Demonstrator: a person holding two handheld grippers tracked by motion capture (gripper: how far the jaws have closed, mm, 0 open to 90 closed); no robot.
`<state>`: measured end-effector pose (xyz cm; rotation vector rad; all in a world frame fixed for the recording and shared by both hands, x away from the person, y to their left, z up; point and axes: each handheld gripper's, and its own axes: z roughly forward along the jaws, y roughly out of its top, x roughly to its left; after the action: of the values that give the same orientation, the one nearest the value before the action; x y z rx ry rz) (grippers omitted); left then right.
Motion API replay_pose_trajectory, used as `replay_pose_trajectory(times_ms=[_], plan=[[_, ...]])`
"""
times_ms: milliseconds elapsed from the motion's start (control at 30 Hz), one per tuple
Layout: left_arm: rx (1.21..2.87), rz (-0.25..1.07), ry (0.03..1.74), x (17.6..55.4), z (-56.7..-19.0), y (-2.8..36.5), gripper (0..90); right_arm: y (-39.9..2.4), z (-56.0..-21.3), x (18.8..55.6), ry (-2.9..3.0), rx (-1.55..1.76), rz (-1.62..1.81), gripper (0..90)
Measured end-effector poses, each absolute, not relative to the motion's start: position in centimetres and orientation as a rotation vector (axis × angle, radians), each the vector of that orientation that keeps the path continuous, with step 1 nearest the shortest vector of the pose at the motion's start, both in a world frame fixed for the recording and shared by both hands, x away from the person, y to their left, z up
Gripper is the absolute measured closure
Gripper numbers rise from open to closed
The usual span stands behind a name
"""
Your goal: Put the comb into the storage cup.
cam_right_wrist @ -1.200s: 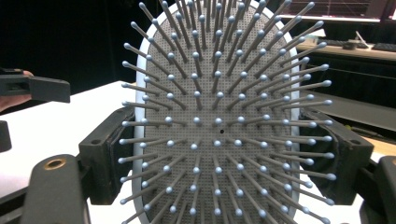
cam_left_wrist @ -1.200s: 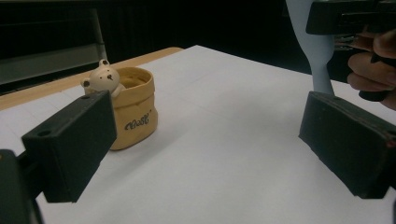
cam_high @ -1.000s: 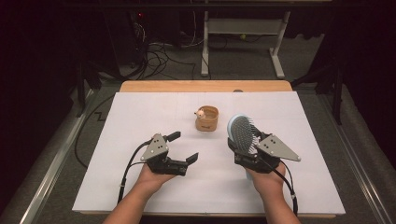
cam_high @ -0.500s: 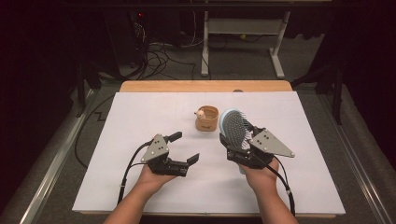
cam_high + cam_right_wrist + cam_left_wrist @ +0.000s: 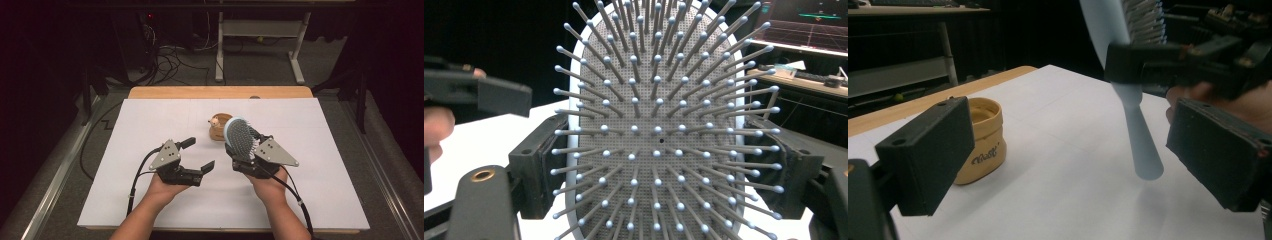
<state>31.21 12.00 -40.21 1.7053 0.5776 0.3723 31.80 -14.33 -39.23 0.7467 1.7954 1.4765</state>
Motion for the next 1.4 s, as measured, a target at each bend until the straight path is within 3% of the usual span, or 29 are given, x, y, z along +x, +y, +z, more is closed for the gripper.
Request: replay_pose_trajectory(times_ms=[1400], plan=[[1.728, 0.344, 0.614, 31.9, -37.9, 9.6, 8.4, -10.2, -41.6, 30.9, 1.866, 0.603, 1.456, 20.5]])
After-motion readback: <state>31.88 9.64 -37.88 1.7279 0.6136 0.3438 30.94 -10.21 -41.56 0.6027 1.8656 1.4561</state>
